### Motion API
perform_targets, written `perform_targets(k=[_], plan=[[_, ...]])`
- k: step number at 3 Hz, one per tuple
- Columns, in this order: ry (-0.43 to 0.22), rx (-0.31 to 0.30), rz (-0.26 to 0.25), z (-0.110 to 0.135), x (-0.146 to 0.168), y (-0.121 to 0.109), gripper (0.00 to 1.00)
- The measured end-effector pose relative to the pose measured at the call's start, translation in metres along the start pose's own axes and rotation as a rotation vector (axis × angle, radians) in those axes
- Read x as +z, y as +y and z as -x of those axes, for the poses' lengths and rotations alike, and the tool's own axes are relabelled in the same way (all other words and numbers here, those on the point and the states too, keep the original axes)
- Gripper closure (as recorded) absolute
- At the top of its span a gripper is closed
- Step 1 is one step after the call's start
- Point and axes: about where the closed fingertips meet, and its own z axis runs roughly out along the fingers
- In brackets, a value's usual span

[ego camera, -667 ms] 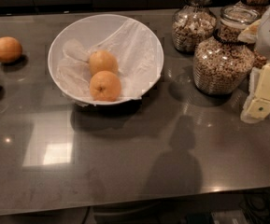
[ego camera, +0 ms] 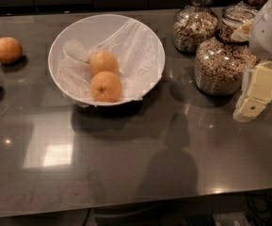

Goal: Pick orange from white bowl

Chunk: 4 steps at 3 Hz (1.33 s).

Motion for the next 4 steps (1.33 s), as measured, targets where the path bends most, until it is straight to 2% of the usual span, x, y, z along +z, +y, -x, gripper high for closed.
perform_targets(k=[1,2,3,4], plan=[[-0.091,-0.117,-0.013,0.053,0.015,-0.010,0.00],[-0.172,-0.215,-0.035,0.095,0.018,-0.014,0.00],[-0.223,-0.286,-0.047,0.121,0.015,-0.012,0.00],[-0.224,-0.287,-0.047,0.121,0.015,-0.012,0.00]])
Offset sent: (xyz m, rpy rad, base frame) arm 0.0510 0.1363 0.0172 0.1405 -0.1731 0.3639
